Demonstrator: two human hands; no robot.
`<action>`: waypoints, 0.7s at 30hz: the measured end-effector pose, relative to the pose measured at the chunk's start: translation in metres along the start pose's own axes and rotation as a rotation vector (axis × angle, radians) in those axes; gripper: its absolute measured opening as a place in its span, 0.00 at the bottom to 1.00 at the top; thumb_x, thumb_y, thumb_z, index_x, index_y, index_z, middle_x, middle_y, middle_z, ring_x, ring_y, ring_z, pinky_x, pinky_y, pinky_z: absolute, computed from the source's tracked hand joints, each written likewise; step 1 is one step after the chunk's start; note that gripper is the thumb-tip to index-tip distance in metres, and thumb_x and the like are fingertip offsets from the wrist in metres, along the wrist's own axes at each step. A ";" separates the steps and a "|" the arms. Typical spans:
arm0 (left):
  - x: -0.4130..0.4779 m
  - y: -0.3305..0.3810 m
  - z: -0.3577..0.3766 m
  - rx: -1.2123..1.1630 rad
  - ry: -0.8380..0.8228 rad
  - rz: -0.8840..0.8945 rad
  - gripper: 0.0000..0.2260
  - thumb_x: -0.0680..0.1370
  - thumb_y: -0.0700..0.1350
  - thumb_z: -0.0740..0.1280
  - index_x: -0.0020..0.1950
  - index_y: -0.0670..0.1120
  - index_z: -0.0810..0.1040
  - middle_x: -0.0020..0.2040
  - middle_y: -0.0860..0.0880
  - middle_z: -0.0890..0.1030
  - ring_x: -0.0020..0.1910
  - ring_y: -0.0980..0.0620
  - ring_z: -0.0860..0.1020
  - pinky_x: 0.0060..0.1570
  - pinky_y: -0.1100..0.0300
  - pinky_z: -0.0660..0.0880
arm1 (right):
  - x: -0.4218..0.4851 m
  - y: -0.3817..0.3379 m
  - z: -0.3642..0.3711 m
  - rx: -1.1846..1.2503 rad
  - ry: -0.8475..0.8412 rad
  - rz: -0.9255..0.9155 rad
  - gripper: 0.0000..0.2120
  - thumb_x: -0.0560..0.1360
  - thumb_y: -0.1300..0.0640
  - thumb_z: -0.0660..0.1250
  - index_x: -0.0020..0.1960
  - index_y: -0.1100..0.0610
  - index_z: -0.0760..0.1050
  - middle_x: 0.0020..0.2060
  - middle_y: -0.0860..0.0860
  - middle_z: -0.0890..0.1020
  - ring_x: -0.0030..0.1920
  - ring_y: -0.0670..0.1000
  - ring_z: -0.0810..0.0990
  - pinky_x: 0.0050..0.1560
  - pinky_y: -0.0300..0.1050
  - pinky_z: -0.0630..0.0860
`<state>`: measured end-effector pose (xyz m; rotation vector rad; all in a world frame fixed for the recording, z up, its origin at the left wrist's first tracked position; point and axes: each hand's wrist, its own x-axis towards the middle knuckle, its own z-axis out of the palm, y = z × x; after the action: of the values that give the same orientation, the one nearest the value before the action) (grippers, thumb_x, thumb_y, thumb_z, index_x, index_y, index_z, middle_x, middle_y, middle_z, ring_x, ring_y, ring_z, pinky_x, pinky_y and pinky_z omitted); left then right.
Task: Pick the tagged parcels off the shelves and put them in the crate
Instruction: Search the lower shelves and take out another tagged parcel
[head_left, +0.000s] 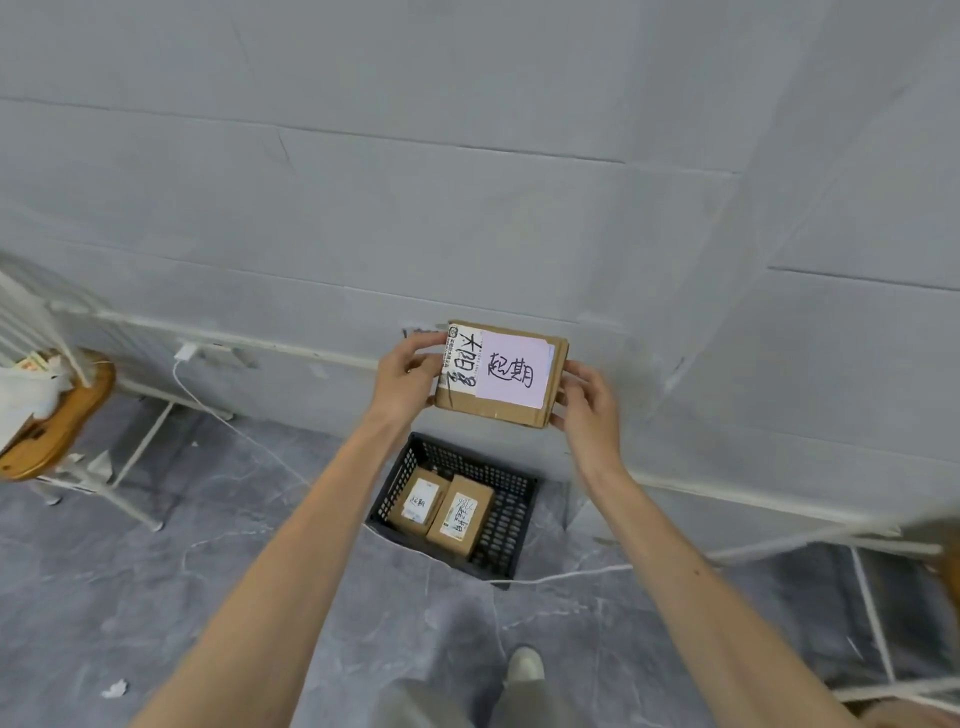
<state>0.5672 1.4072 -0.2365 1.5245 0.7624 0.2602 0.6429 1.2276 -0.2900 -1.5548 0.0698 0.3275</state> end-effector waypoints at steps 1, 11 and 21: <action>0.007 -0.004 0.002 0.002 -0.006 -0.014 0.13 0.82 0.38 0.61 0.58 0.53 0.79 0.55 0.45 0.83 0.47 0.53 0.81 0.43 0.55 0.81 | 0.003 0.004 0.000 -0.001 0.011 0.018 0.11 0.84 0.58 0.57 0.62 0.52 0.76 0.57 0.53 0.82 0.54 0.51 0.84 0.47 0.45 0.82; 0.092 -0.064 0.006 0.079 -0.166 -0.126 0.11 0.83 0.39 0.62 0.60 0.49 0.80 0.56 0.47 0.83 0.55 0.51 0.82 0.55 0.47 0.80 | 0.030 0.053 0.033 0.023 0.228 0.162 0.10 0.84 0.58 0.55 0.56 0.49 0.75 0.55 0.53 0.82 0.54 0.50 0.83 0.43 0.44 0.81; 0.192 -0.157 -0.008 0.219 -0.363 -0.187 0.11 0.82 0.39 0.62 0.58 0.50 0.82 0.56 0.49 0.84 0.57 0.47 0.81 0.60 0.45 0.78 | 0.062 0.151 0.093 0.208 0.503 0.410 0.12 0.84 0.52 0.56 0.57 0.54 0.76 0.48 0.51 0.83 0.47 0.48 0.82 0.39 0.41 0.78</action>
<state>0.6588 1.5178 -0.4388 1.6323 0.6511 -0.2424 0.6489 1.3266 -0.4497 -1.3767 0.7983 0.2320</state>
